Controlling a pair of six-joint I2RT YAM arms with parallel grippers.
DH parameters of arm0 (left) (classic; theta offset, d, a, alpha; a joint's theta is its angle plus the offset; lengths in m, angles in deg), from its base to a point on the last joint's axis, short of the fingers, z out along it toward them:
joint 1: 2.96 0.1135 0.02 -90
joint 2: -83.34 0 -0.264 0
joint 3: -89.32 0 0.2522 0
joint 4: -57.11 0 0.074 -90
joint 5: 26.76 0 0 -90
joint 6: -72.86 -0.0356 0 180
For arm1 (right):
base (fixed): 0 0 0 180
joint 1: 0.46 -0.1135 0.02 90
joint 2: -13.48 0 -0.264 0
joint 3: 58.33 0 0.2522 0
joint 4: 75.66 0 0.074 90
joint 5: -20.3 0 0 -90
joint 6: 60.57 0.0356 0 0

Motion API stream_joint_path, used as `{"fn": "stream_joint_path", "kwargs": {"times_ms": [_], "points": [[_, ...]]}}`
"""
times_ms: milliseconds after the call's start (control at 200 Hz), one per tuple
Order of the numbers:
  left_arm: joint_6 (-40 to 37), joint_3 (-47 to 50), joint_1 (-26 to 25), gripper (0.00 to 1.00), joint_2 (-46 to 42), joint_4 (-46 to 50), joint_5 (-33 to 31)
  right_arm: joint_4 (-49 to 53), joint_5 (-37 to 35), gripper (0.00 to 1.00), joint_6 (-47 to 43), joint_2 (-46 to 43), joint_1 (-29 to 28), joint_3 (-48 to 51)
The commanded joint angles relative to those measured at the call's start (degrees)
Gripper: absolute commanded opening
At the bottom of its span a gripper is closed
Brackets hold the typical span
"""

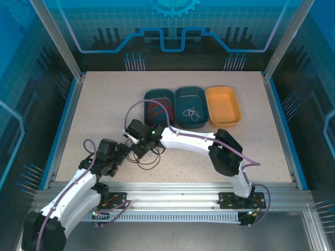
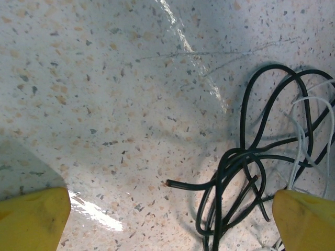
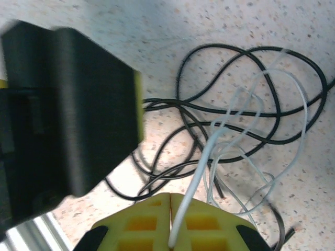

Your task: Untangle the cables

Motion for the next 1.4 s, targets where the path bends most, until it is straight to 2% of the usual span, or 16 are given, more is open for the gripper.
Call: {"fn": "stream_joint_path", "kwargs": {"times_ms": [0, 255, 615, 1096, 1261, 1396], "points": [[-0.58, 0.95, 0.49, 0.99, -0.41, -1.05, 1.90, -7.05, 7.48, 0.01, -0.55, -5.58, 1.37, 3.27], [-2.00, 0.71, 0.49, 0.99, -0.27, -1.96, 2.76, -17.10, 13.52, 0.02, -0.32, -12.61, 3.84, 9.68], [-2.31, 0.81, 0.49, 0.99, 0.86, -3.22, 3.64, -25.30, 19.41, 0.03, -2.92, -17.99, 4.58, 12.21], [-2.39, 0.45, 0.51, 0.99, 4.03, -7.77, 5.73, -28.28, 20.86, 0.03, -3.65, -25.50, 7.59, 14.43], [-2.22, 0.51, 0.50, 0.99, 5.90, -12.69, 8.05, -29.50, 21.86, 0.03, -2.72, -28.24, 10.08, 15.72], [-5.53, -0.98, -0.83, 0.99, 8.53, -18.43, 10.95, -30.47, 22.66, 0.03, -1.68, -29.96, 12.27, 16.91]]}}
